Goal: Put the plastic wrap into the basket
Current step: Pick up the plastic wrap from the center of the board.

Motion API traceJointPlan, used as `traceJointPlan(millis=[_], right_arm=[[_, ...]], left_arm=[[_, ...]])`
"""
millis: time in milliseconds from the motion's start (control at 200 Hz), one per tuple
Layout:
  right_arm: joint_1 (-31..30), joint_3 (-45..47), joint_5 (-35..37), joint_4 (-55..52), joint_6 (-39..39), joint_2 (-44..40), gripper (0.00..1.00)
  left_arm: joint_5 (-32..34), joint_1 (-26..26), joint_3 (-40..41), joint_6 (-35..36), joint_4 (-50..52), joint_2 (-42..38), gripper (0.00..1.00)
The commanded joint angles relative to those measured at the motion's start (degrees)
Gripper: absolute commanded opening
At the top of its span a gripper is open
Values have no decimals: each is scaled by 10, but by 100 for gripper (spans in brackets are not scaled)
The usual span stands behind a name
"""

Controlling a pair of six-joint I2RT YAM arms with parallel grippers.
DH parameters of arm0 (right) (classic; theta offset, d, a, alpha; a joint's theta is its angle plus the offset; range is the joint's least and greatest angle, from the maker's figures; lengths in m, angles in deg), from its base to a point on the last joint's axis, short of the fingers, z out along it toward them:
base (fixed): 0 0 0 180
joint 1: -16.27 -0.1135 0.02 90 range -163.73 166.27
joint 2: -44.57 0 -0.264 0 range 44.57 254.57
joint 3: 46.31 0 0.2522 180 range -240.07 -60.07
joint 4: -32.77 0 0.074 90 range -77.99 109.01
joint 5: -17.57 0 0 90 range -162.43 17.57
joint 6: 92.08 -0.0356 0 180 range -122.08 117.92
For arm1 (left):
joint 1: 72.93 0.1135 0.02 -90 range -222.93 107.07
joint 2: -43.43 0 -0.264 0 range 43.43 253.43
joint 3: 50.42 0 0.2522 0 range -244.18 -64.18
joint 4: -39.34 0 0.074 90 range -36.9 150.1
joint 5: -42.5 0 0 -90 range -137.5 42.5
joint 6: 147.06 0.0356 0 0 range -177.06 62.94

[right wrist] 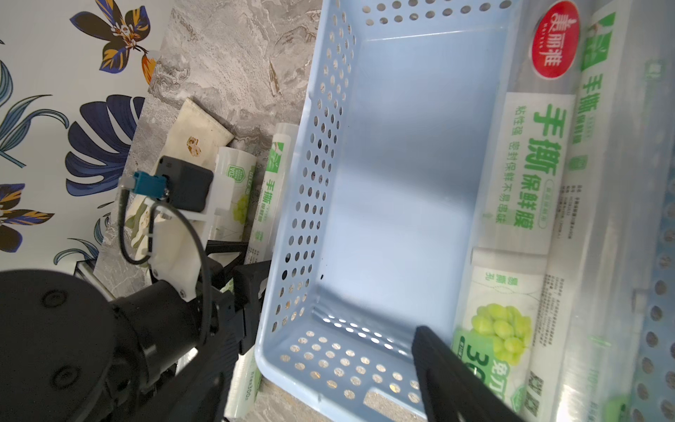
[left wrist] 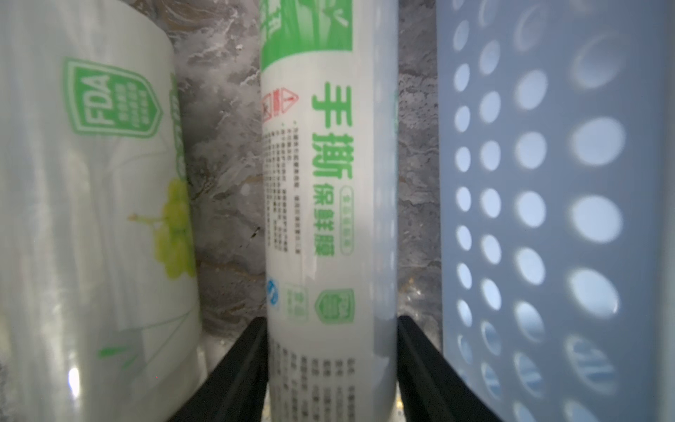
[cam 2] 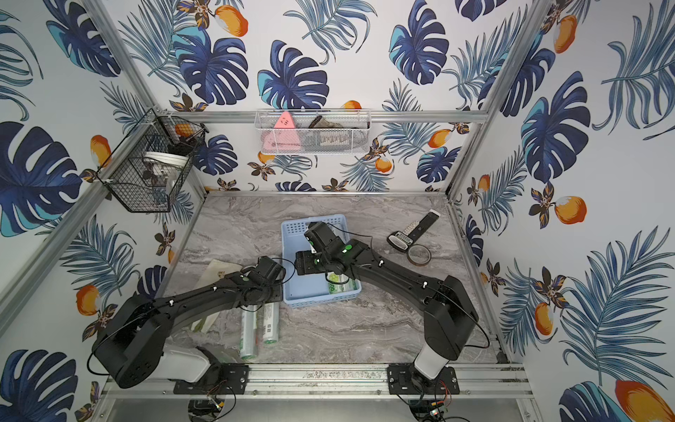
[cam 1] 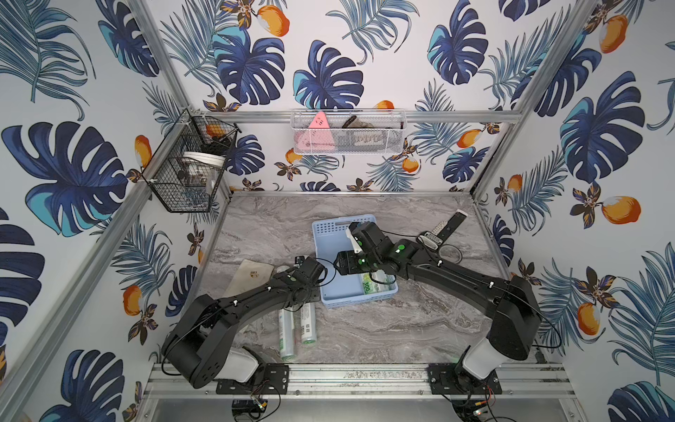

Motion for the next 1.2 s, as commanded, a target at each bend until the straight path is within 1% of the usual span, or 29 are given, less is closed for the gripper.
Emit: traceJointPlan(millis=[0,100,215,320,365,430,520,596,676,756,976,1086,1196], right_arm=[[-1,-5,4,-1,-1,1,80],[-1,-5,3,-1,-1,1,80],[-1,-8,3,-5,2,1,80],[-1,-8,6,-5,3,-1,80],[-1,-8,6,-7,3,-1,80],[-1,-10,8,-9,3,-2,80],[-1,-11,11,-10,4,-3,80],[-1,-11,14,-11,5,-4,80],[-1,-13,15,-12,6,-4,80],[-1,-14,17,-13,7,-5,80],[0,-10,38,-15,8,-14,80],[0,-5,59,-16,6,-23,80],[1,-1,78,-18,4,-34,80]], left_arm=[[-11,0,8,6,48,-3,61],[-13,1,6,10,51,-4,67],[-12,1,10,10,48,0,67],[-19,0,14,12,37,6,65],[-20,1,13,12,37,10,62],[-22,0,13,13,34,11,61],[-21,1,9,12,36,7,55],[-18,1,7,11,40,-1,49],[-12,0,2,9,47,-14,44],[-6,0,-5,7,59,-30,36],[3,0,-36,5,101,-92,33],[11,0,-68,4,133,-119,32],[4,0,-110,5,155,-140,32]])
